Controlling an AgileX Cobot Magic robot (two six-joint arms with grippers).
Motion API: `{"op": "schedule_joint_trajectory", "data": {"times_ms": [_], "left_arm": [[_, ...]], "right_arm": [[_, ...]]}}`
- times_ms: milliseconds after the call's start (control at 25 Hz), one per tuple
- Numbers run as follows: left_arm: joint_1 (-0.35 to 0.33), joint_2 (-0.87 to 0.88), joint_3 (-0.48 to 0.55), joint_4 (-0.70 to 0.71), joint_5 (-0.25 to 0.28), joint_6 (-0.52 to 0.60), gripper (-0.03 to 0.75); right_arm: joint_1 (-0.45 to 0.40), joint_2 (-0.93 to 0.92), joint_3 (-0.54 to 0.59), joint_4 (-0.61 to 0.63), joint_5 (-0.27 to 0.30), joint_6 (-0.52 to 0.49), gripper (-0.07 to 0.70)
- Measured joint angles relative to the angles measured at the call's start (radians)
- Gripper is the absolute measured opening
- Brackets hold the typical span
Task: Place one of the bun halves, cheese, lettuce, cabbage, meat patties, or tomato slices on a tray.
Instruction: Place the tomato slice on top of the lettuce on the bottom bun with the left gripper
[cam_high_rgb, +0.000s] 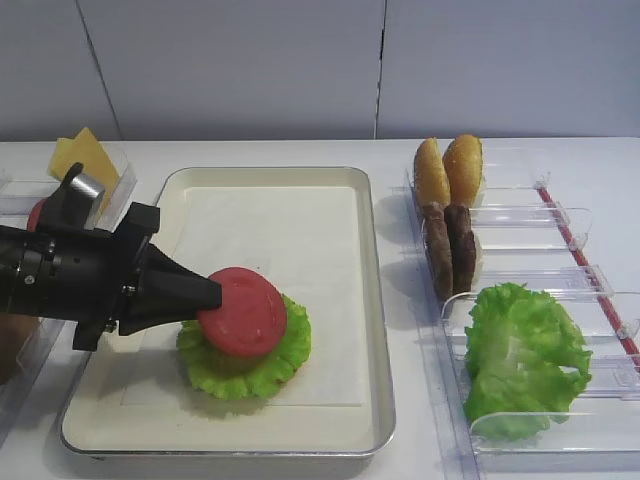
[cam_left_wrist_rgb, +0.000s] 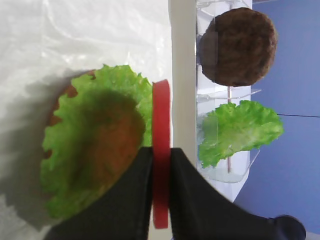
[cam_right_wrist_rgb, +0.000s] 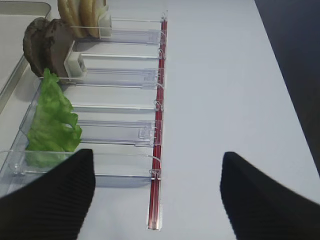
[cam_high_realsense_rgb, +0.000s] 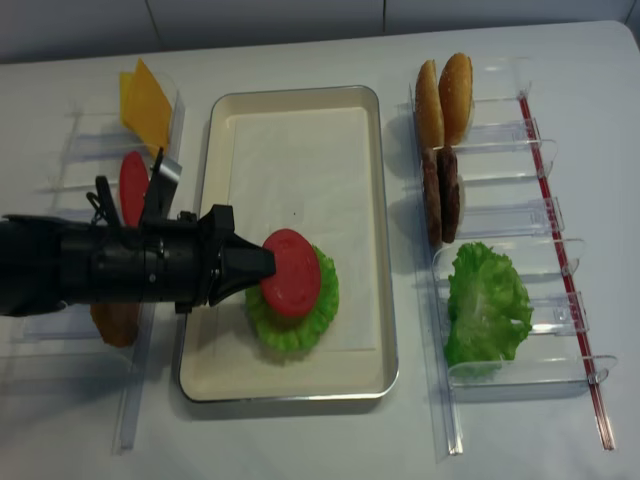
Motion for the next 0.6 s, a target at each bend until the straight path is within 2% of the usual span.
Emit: {"op": "schedule_joint_trajectory", "data": {"times_ms": [480, 600], "left_arm": [[0.000, 0.000, 0.000, 0.026, 0.000, 0.000, 0.080], [0.000, 0.000, 0.000, 0.030, 0.000, 0.002, 0.123]], "right_arm": [[0.000, 0.000, 0.000, 0.000, 0.000, 0.000, 0.543], [0.000, 0.000, 0.000, 0.000, 0.000, 0.000, 0.543]]}}
